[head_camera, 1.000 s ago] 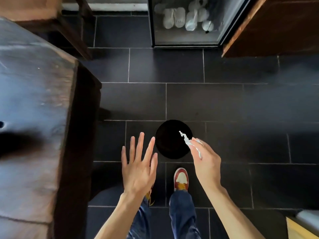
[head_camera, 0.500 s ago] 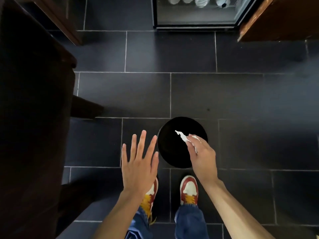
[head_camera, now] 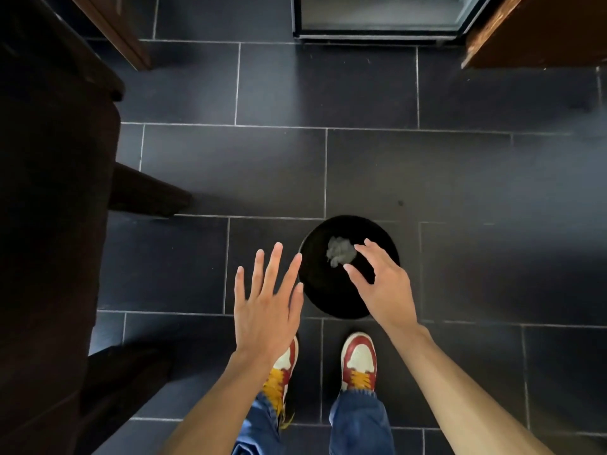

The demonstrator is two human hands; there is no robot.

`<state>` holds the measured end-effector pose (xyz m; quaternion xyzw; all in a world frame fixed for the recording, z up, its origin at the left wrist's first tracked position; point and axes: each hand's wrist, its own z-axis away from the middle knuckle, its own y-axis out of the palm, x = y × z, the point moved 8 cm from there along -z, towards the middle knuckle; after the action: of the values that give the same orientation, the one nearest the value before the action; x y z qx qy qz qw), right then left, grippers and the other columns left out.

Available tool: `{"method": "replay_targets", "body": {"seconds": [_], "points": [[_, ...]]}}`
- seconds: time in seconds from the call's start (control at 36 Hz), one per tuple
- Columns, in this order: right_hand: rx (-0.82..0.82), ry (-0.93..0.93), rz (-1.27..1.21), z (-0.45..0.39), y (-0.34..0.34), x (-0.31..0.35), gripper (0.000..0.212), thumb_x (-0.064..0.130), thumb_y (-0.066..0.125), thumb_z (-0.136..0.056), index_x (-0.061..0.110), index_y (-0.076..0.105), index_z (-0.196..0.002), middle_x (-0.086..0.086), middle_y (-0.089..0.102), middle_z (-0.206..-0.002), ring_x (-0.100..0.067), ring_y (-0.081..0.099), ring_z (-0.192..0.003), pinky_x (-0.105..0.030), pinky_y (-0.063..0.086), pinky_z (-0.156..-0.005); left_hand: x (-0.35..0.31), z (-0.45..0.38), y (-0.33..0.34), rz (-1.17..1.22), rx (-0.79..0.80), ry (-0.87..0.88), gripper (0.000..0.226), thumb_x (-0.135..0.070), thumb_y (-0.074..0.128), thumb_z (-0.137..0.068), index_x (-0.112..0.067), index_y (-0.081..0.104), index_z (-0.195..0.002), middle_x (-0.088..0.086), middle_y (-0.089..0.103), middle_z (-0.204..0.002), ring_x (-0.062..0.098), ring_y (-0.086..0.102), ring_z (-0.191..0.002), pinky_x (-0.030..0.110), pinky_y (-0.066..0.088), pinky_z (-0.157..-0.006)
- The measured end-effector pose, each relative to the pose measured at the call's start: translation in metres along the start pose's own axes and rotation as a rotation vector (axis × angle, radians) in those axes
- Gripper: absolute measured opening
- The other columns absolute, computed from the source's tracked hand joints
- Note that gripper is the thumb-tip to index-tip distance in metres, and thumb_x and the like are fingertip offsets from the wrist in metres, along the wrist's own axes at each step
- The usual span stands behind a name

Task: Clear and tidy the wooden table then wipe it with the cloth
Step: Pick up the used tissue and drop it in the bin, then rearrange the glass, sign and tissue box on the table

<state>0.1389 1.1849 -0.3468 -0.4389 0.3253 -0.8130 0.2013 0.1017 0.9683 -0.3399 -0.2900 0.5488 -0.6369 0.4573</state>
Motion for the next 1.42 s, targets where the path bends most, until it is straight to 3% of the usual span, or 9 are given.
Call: {"method": "replay_targets", "body": {"seconds": [0.11,0.17,0.25,0.42,0.61,0.72,0.97,1.22,1.42], "points": [[-0.058,-0.01,0.079,0.016,-0.018,0.001,0.043,0.046,0.053,-0.101,0.021,0.06,-0.136,0.003,0.066,-0.133,-0.015,0.065,-0.117,-0.031,0.051,-0.097,-0.002,0.003,-0.01,-0.005,0.013,0.002,0.055,-0.051,0.025,-0.108,-0.036,0.021,-0.161,0.002,0.019,-0.17,0.03,0.021,-0.155,0.059,0.027,-0.121],[-0.074,-0.016,0.126,0.024,-0.029,0.004,0.044,0.048,0.049,-0.101,0.022,0.061,-0.135,0.003,0.068,-0.127,-0.015,0.065,-0.113,-0.036,0.054,-0.095,-0.003,0.005,-0.018,-0.007,0.016,-0.001,0.055,-0.051,0.025,-0.107,-0.036,0.022,-0.16,0.002,0.02,-0.17,0.03,0.022,-0.155,0.059,0.026,-0.121],[-0.063,-0.026,0.196,0.037,-0.043,0.006,0.047,0.051,0.046,-0.1,0.025,0.059,-0.137,0.004,0.063,-0.127,-0.014,0.055,-0.122,-0.036,0.047,-0.099,-0.003,0.009,-0.031,-0.009,0.021,-0.005,0.056,-0.05,0.027,-0.107,-0.036,0.021,-0.161,0.001,0.018,-0.17,0.029,0.02,-0.156,0.058,0.025,-0.122],[-0.048,-0.094,0.349,0.072,-0.072,0.014,0.06,0.062,0.034,-0.1,0.031,0.045,-0.15,0.001,0.043,-0.156,-0.019,0.039,-0.144,-0.045,0.035,-0.116,-0.007,0.025,-0.071,-0.008,0.01,-0.028,0.056,-0.048,0.032,-0.106,-0.036,0.024,-0.16,0.002,0.022,-0.169,0.03,0.024,-0.155,0.06,0.03,-0.12],[-0.059,-0.084,0.412,0.12,-0.121,0.047,0.067,0.067,0.026,-0.099,0.035,0.027,-0.158,0.001,0.02,-0.168,-0.023,0.023,-0.153,-0.057,0.026,-0.121,-0.024,0.061,-0.135,-0.011,0.018,-0.025,0.054,-0.05,0.024,-0.107,-0.036,0.022,-0.16,0.001,0.02,-0.17,0.028,0.022,-0.156,0.056,0.023,-0.123],[-0.081,-0.052,0.419,0.153,-0.159,0.074,0.071,0.07,0.023,-0.098,0.035,0.022,-0.159,0.001,0.019,-0.168,-0.025,0.02,-0.154,-0.059,0.024,-0.121,-0.033,0.086,-0.185,0.01,0.021,-0.042,0.054,-0.051,0.015,-0.108,-0.038,0.019,-0.161,-0.003,0.014,-0.172,0.025,0.017,-0.157,0.052,0.012,-0.122],[-0.158,-0.012,0.436,0.232,-0.256,0.141,0.074,0.07,0.028,-0.096,0.033,0.023,-0.159,0.0,0.019,-0.168,-0.027,0.021,-0.154,-0.062,0.025,-0.119,-0.061,0.148,-0.306,0.017,-0.054,-0.029,0.058,-0.05,0.03,-0.105,-0.036,0.025,-0.161,-0.003,0.017,-0.172,0.025,0.017,-0.158,0.055,0.019,-0.122],[-0.271,-0.074,0.453,0.306,-0.344,0.211,0.074,0.069,0.033,-0.096,0.031,0.024,-0.159,-0.002,0.02,-0.168,-0.028,0.019,-0.154,-0.064,0.023,-0.119,-0.086,0.201,-0.423,0.048,-0.178,-0.039,0.058,-0.048,0.032,-0.104,-0.036,0.027,-0.16,-0.003,0.014,-0.172,0.023,0.01,-0.159,0.052,0.008,-0.127],[-0.319,-0.154,0.474,0.357,-0.384,0.253,0.075,0.071,0.026,-0.097,0.03,0.023,-0.16,-0.001,0.02,-0.168,-0.027,0.015,-0.155,-0.064,0.021,-0.12,-0.09,0.236,-0.491,0.051,-0.271,-0.012,0.058,-0.047,0.032,-0.104,-0.038,0.024,-0.161,-0.003,0.016,-0.172,0.024,0.012,-0.159,0.054,0.016,-0.125]]}}
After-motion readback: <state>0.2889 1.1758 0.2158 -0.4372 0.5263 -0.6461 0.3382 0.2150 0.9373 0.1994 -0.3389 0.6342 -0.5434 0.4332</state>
